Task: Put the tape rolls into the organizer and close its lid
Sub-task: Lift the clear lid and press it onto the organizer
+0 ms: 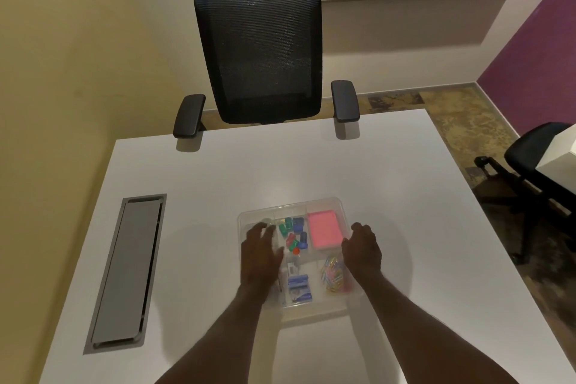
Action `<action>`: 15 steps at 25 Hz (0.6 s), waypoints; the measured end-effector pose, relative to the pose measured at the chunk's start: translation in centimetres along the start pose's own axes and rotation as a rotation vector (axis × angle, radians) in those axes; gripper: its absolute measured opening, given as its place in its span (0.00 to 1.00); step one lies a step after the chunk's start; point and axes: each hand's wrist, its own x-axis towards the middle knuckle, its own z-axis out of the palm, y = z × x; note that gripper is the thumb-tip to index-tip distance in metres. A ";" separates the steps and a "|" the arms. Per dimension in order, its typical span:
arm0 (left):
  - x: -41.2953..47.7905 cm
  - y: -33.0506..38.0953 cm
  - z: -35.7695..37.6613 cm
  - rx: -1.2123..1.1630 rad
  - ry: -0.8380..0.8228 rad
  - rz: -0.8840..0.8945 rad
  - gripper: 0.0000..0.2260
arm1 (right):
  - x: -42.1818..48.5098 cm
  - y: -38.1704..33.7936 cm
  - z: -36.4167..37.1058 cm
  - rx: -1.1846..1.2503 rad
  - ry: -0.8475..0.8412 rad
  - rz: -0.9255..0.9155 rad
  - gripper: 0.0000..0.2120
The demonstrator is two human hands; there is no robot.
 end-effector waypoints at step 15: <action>7.0 5.2 5.6 0.263 -0.377 0.077 0.58 | 10.6 -3.6 0.3 0.346 -0.113 -0.040 0.10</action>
